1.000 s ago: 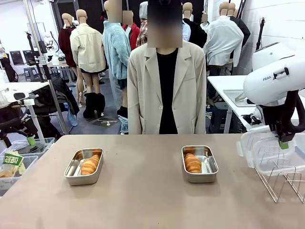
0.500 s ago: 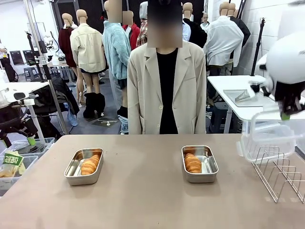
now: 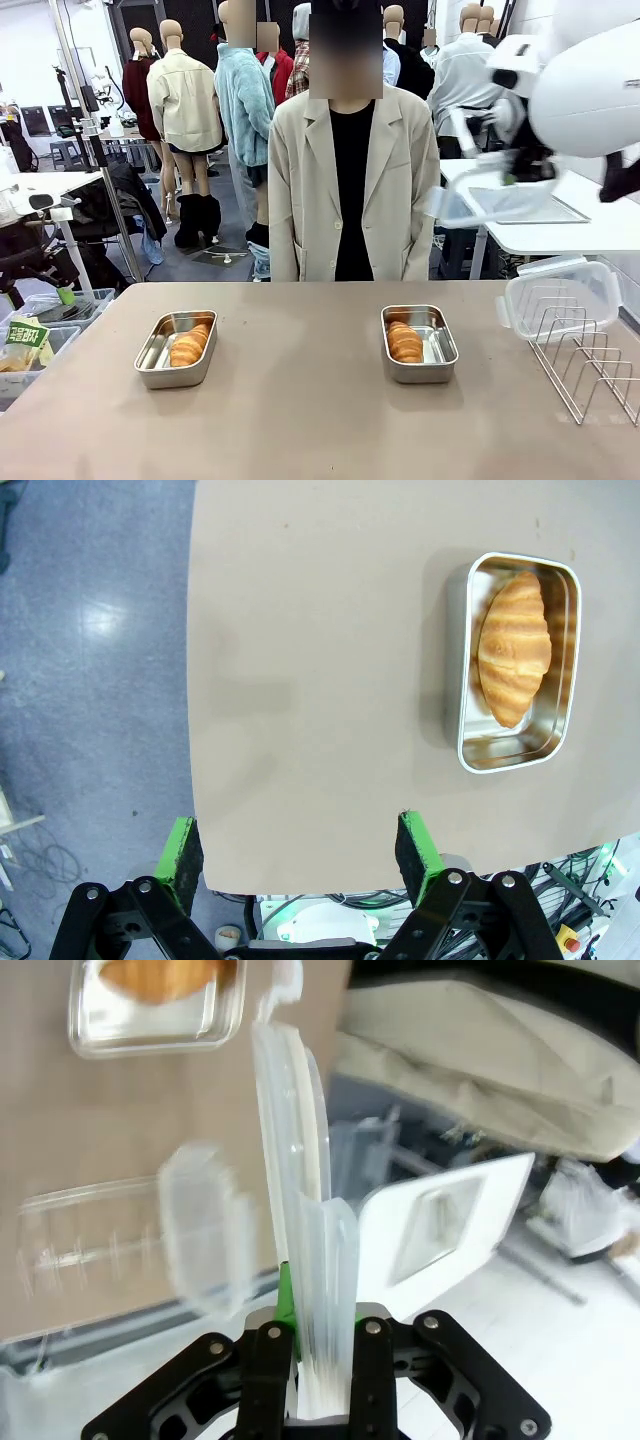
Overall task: Place the bread in airtight containers.
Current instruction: Release when the human grabs the Airtight Container lid.
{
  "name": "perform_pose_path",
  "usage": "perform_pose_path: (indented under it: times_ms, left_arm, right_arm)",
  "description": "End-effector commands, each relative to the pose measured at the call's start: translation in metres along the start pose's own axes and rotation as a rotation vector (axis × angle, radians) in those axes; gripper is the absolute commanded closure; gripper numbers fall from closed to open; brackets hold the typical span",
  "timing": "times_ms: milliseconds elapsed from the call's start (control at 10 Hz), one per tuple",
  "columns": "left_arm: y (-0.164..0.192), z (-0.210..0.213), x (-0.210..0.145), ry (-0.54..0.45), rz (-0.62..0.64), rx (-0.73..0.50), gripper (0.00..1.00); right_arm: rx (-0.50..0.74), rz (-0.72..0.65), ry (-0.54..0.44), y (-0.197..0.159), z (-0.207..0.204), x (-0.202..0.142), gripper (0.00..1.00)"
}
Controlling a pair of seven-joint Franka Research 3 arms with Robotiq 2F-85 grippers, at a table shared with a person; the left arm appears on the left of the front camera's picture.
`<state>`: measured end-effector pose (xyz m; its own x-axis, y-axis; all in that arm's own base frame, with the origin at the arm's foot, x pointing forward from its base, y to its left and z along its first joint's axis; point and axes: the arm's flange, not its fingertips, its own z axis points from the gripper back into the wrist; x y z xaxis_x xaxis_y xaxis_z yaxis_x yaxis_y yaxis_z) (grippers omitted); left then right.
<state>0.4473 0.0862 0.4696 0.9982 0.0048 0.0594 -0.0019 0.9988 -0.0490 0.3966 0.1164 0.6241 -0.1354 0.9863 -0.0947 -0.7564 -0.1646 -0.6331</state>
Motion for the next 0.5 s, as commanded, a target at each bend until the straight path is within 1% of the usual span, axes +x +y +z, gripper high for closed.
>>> perform_pose_path:
  times_ms: [0,100,200,400]
  left_arm:
    - [0.0,-0.001,0.0,-0.013,0.018,0.013,0.0]
    - [0.0,-0.001,0.0,-0.013,0.018,0.013,0.0]
    - [0.0,-0.001,0.0,-0.013,0.018,0.013,0.0]
    - [0.0,-0.001,0.0,-0.013,0.018,0.013,0.0]
  right_arm:
    - [-0.05,0.014,-0.099,-0.043,-0.035,0.012,1.0]
    - [-0.036,0.023,-0.096,-0.059,-0.045,0.023,1.0]
    - [0.009,0.04,-0.099,-0.071,-0.052,0.033,1.0]
    - [0.045,0.031,-0.063,-0.082,-0.068,0.042,1.0]
